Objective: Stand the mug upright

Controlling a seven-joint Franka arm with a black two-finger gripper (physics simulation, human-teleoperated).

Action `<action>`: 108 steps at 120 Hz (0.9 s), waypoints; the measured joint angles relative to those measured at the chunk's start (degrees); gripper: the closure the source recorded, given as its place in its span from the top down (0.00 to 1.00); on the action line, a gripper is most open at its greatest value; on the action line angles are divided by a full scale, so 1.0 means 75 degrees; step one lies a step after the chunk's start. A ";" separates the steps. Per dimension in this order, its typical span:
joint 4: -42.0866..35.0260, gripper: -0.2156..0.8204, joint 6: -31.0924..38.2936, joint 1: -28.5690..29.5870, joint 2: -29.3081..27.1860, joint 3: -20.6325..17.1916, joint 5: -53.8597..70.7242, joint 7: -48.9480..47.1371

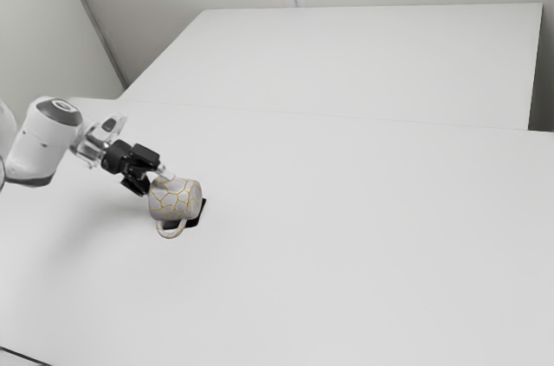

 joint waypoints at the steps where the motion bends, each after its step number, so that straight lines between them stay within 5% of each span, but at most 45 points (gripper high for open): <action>1: -0.0001 0.79 -0.0011 0.0005 0.0013 -0.0007 -0.0025 0.0007; 47: -0.0006 0.18 -0.0491 0.0056 0.0064 -0.0068 -0.0365 -0.0013; 73: -0.0008 0.10 -0.0610 -0.0025 -0.0203 -0.0114 -0.0282 -0.0050; 108: -0.0487 0.05 -0.0018 -0.1041 -0.1656 -0.0178 0.0951 -0.0162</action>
